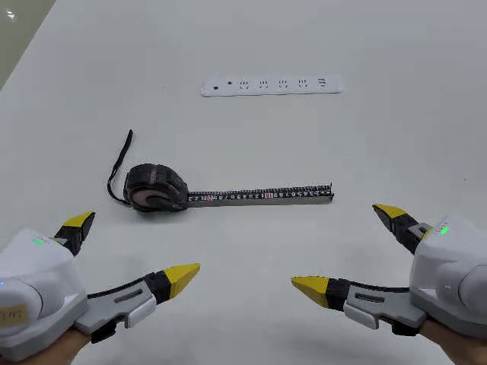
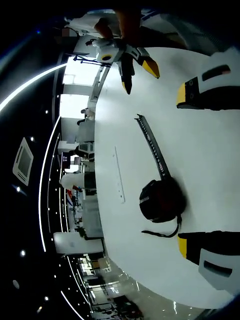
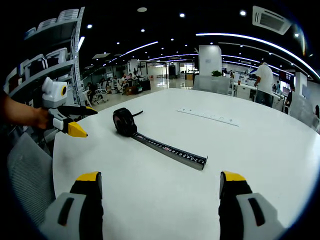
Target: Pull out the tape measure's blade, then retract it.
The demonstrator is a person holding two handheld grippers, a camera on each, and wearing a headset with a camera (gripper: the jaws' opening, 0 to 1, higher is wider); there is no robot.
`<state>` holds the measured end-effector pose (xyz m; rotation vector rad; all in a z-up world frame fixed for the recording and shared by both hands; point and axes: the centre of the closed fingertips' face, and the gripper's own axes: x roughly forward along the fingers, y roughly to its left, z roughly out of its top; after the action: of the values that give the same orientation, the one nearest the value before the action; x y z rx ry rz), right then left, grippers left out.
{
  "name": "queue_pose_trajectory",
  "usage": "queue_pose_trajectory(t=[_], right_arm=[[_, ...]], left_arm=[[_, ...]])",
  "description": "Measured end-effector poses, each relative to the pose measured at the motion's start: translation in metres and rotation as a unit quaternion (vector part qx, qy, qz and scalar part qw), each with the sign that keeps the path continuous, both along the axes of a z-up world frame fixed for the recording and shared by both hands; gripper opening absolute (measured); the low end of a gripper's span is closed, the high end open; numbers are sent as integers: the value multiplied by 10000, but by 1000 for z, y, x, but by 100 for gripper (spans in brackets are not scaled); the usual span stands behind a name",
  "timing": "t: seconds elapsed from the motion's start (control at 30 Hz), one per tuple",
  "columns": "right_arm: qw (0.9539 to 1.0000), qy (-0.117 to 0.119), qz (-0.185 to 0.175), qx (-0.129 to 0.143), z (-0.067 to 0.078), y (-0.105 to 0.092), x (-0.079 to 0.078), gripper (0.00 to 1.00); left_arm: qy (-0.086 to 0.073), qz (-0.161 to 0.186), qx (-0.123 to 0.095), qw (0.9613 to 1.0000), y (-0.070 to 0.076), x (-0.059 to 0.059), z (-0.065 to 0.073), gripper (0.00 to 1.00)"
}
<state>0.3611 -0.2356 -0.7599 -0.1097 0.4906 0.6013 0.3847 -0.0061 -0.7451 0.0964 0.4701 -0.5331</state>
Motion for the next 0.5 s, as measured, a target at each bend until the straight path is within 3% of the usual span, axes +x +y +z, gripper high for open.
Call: queue_pose_trajectory(t=[0.5], right_arm=[[10000,0,-34,84,3,6,-3,100]], left_arm=[[-4,58,25,10000,-2,-2,0,100]])
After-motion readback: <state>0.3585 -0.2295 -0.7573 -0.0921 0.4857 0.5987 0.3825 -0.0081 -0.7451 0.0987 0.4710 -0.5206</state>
